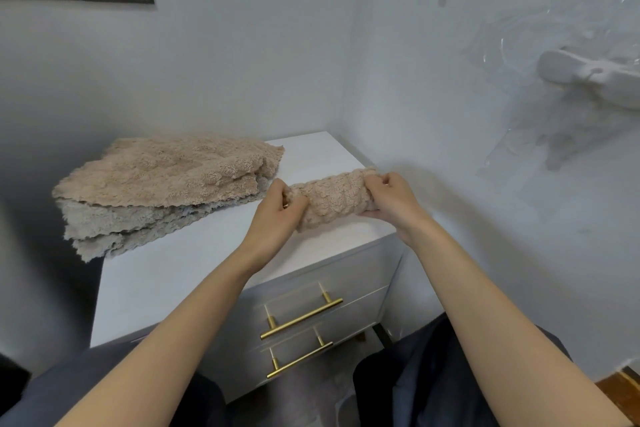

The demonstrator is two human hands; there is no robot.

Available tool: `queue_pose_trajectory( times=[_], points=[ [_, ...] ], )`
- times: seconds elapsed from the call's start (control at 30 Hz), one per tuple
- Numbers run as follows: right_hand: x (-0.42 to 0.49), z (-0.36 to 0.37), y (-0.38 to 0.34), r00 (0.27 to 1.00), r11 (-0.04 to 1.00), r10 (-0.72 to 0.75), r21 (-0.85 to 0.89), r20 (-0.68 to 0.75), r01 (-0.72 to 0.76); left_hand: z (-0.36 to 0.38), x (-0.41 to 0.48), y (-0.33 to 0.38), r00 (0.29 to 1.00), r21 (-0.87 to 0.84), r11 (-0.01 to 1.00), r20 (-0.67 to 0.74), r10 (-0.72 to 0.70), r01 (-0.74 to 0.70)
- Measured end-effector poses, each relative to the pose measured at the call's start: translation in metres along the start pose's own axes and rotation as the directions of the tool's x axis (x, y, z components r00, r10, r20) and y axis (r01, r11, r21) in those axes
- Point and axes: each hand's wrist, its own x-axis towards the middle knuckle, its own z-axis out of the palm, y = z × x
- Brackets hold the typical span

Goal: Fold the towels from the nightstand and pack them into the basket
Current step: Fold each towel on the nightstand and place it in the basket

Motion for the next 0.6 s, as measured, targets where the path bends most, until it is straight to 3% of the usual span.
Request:
queue_pose_trajectory(
  times=[0.13, 0.23, 0.4, 0.6],
  points=[
    [-0.018, -0.013, -0.011, 0.995, 0.983, -0.039, 0.174, -0.093, 0.055, 0.0, -0.013, 0.017, 0.997, -0.295, 0.952, 0.031, -0.07, 0.076],
    [-0.038, -0.028, -0.02, 0.993, 0.967, -0.041, 0.245, -0.114, 0.068, 0.006, -0.029, 0.031, 0.994, -0.407, 0.91, 0.097, -0.043, 0.079],
    [-0.081, -0.061, -0.029, 0.986, 0.937, -0.075, 0.327, -0.152, 0.122, 0.02, -0.054, 0.058, 0.977, -0.511, 0.855, 0.211, 0.026, 0.087],
    [-0.136, -0.103, -0.025, 0.966, 0.925, -0.085, 0.34, -0.246, 0.168, 0.047, -0.085, 0.085, 0.944, -0.507, 0.852, 0.326, 0.048, 0.132]
  ],
)
